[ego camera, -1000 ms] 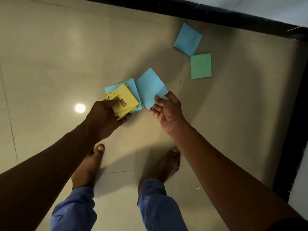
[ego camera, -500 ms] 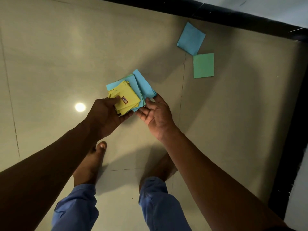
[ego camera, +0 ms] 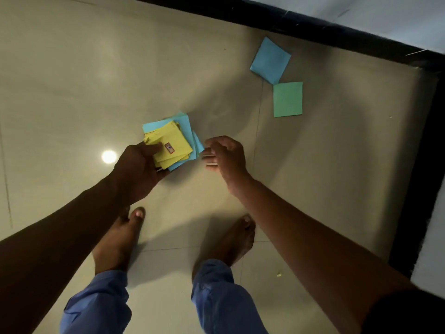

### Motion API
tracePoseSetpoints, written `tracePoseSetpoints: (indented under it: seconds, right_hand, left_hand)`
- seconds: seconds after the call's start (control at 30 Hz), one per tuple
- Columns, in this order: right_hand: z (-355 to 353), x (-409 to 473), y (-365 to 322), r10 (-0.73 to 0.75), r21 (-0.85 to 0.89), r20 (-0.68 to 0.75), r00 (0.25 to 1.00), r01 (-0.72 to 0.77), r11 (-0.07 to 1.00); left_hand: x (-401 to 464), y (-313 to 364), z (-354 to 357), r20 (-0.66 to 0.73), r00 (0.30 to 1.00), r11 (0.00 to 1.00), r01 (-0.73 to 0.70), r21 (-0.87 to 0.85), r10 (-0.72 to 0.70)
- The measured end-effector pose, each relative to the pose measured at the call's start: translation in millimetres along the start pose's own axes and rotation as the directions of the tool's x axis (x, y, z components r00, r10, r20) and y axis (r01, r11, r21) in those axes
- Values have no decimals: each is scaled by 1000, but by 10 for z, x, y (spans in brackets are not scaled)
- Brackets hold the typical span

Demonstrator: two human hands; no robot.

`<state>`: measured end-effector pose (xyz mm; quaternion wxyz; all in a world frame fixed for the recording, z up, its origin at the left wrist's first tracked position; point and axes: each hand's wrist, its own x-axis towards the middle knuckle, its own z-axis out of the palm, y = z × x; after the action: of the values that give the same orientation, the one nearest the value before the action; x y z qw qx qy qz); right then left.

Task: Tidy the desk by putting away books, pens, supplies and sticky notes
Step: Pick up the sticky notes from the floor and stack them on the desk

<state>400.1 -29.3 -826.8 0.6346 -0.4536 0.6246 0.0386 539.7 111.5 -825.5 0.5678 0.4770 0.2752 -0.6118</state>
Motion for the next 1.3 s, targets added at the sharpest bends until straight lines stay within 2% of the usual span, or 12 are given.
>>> tracePoseSetpoints:
  seconds: [0.07,0.13,0.2,0.23,0.4,0.6,0.77,0.87,0.97,1.07,1.17,1.3]
  right_hand:
    - [-246,202,-10,-180,-352,-121,976,128,927]
    - [-557,417,-112,-334,-616,-139,932,183,766]
    - [-875,681,-263,-428,-760,-147,892,175,626]
    - [-1014,821,-345,-435,-782,-184,881,136,608]
    - [-1437,1274,-787,-184,-636,-504,844,-218,740]
    - [-1494,1491,-764,-147,-724,-484,863,-300,622]
    - [-1612,1539,-686,-13,-568,-573,819,-386,727]
    - [-1713,1484,-534,12,-428,-564,826,-305,851]
    - [-1634,1310,-339,-21,-121,-553,833,-56,991]
    - [-1544,1054,-72,-42,-29,-531,846,31,999]
    - [-1325,519,11,-116,-60,-450,885,100,993]
    - [-977,-120,72,-106,113,-213,971,132,985]
  left_hand:
    - [24,-10,-14,1,1000,1000,-5,28,5]
    - [41,-23,-8,13,1000,999,-2,52,1]
    - [60,-38,16,21,1000,998,-3,70,2]
    - [68,-48,30,27,1000,997,-4,77,2]
    - [177,-127,116,31,999,998,9,70,-11]
    - [266,-182,206,42,998,995,46,89,-49]
    - [275,-270,173,22,994,989,103,105,-105]
    - [271,-271,215,11,989,982,143,126,-145]
    - [249,-271,249,10,987,983,158,91,-160]
    - [195,-265,333,29,985,984,170,55,-172]
    - [116,-230,473,41,984,983,172,57,-175]
    - [13,-161,615,51,987,988,153,9,-153]
